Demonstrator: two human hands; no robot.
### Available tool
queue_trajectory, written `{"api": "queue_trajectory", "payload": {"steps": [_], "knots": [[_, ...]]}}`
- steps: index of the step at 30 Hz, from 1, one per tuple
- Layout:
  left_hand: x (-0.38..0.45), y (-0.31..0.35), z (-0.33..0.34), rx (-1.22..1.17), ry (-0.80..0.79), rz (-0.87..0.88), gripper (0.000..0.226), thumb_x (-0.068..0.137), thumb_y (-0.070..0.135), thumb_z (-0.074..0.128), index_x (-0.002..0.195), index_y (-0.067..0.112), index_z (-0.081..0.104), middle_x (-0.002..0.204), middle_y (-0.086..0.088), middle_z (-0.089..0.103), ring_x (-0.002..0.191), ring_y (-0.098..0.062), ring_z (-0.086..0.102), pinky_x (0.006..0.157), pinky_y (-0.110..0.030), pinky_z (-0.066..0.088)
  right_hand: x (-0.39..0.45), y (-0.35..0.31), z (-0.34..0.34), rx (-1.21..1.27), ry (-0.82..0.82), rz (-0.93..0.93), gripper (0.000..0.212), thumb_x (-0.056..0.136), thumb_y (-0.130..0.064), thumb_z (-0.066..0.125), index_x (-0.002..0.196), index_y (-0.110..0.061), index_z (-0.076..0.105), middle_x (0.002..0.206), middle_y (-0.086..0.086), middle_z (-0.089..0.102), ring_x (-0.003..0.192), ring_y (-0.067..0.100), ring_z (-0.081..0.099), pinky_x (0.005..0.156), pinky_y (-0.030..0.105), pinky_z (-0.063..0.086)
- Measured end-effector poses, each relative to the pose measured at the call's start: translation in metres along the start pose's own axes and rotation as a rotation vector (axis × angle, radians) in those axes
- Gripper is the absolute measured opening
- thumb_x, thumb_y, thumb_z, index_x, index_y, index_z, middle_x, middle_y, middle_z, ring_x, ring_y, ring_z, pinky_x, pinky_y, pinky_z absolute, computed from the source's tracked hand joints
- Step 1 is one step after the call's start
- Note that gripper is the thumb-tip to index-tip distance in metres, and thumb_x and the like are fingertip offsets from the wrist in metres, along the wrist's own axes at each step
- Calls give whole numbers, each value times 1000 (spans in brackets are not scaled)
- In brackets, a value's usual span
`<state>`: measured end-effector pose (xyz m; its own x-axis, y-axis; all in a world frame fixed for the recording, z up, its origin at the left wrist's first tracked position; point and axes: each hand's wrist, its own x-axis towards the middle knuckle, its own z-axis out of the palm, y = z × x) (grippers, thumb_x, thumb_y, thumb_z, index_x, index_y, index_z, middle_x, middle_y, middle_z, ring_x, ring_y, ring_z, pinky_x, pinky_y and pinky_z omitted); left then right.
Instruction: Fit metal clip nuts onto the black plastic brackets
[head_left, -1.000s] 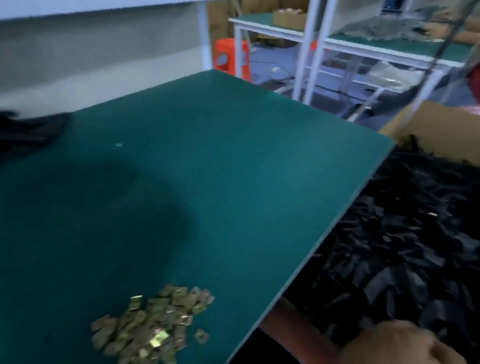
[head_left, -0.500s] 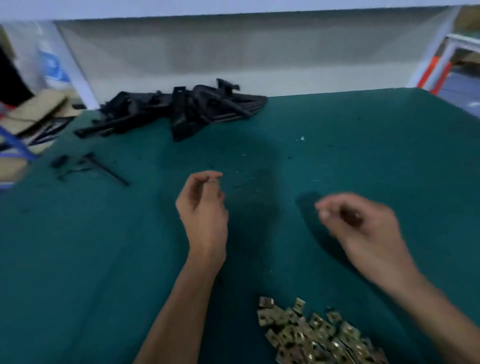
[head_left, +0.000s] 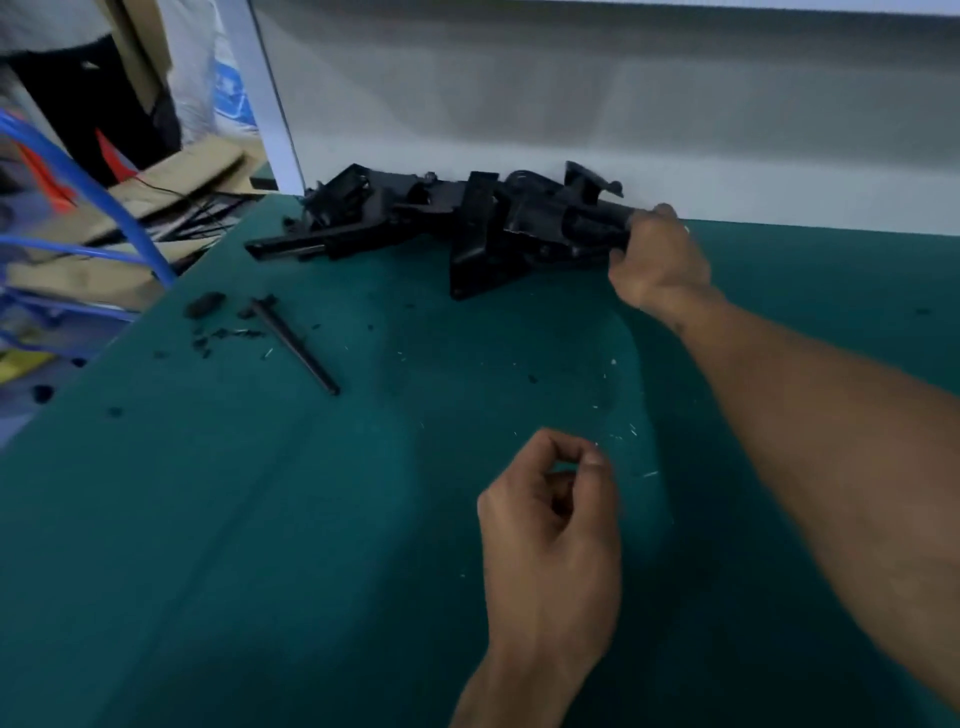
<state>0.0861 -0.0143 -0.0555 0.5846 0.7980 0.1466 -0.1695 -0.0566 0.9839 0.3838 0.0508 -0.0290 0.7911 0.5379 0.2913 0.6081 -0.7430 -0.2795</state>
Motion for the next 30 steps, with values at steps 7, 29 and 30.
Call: {"api": "queue_trajectory", "payload": {"steps": [7, 29, 30], "knots": [[-2, -3, 4, 66, -48, 10, 20, 90, 31, 53, 72, 24, 55, 44, 13, 34, 41, -10, 24, 49, -18, 21, 21, -10, 6, -232, -20, -244, 49, 93, -16, 63, 139, -14, 46, 141, 13, 47, 128, 35, 45, 112, 49, 31], [6, 18, -1, -562, -282, -402, 33, 99, 32, 56, 115, 3, 61, 99, -12, 67, 80, -24, 66, 70, -34, 55, -294, -12, -112, 1310, -744, 376, 11, 97, -6, 63, 90, -3, 71, 79, 14, 73, 66, 21, 72, 58, 28, 58], [3, 18, -1, -555, -321, -411, 21, 100, 26, 57, 106, 7, 62, 92, -11, 69, 73, -22, 68, 62, -31, 56, -302, -12, -115, 1333, -775, 386, 11, 98, -6, 63, 94, -2, 71, 84, 17, 74, 70, 23, 74, 61, 29, 59]]}}
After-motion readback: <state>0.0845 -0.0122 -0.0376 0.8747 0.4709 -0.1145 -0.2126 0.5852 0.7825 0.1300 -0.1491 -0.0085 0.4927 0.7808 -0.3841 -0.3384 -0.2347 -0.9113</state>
